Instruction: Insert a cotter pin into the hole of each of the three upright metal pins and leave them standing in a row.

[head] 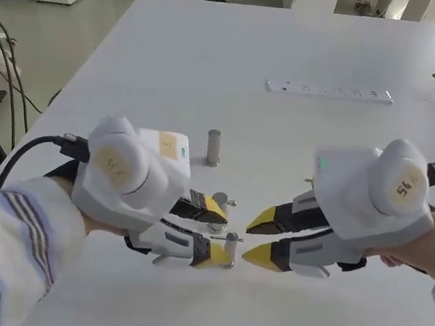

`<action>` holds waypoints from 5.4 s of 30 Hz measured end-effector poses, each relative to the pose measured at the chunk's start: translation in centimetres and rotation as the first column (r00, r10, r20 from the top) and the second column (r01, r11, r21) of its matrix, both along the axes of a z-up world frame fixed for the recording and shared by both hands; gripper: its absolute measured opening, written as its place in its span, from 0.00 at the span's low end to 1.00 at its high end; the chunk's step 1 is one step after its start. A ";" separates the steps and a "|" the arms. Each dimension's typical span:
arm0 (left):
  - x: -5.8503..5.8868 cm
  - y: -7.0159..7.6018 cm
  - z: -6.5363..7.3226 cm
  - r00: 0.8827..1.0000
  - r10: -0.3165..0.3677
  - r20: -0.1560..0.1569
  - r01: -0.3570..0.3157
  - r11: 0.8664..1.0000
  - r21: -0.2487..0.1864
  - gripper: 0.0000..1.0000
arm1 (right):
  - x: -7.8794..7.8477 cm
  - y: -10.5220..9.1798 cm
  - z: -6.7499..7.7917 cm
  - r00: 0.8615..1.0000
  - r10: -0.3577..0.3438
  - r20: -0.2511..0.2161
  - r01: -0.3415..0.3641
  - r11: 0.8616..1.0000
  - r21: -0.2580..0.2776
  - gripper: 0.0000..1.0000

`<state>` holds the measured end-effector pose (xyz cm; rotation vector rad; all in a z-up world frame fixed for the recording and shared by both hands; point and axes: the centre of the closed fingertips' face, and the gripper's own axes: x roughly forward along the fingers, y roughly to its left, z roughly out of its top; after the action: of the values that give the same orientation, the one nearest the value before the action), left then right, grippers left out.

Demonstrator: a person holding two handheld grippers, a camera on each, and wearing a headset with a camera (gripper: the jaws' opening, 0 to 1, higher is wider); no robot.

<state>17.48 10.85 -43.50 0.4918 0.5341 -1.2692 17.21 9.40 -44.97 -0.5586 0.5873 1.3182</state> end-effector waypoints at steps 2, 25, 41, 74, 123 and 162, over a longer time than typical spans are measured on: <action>-0.4 0.5 0.1 0.997 0.043 -0.057 -0.045 0.999 -0.024 0.34 | -0.2 0.2 -0.2 1.000 -0.014 -0.014 0.014 1.000 0.016 0.15; -2.8 2.8 0.4 0.984 0.159 -0.082 -0.167 0.981 -0.100 0.90 | -0.7 1.6 -2.7 0.998 -0.046 -0.042 0.049 0.997 0.066 0.22; -3.7 2.2 0.9 0.977 0.193 -0.092 -0.205 0.969 -0.141 0.99 | -0.2 2.2 -3.3 0.995 -0.067 -0.068 0.074 0.993 0.094 0.15; -2.8 3.9 0.3 0.963 0.254 -0.093 -0.262 0.962 -0.080 0.99 | 2.2 -1.4 -0.6 0.998 -0.025 0.050 0.020 0.995 0.096 0.04; -3.5 3.6 1.1 0.949 0.286 -0.133 -0.301 0.947 -0.110 0.99 | 5.8 -4.6 -3.0 0.997 -0.073 -0.001 0.073 0.992 0.105 0.04; -2.5 5.2 1.1 0.910 0.395 -0.127 -0.410 0.902 -0.135 0.99 | 4.1 -5.9 4.0 0.978 -0.191 0.085 0.166 0.957 0.240 0.44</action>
<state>14.95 16.08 -42.45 0.1706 0.5760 -0.9282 21.32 3.50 -40.98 -0.3725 0.3792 1.1579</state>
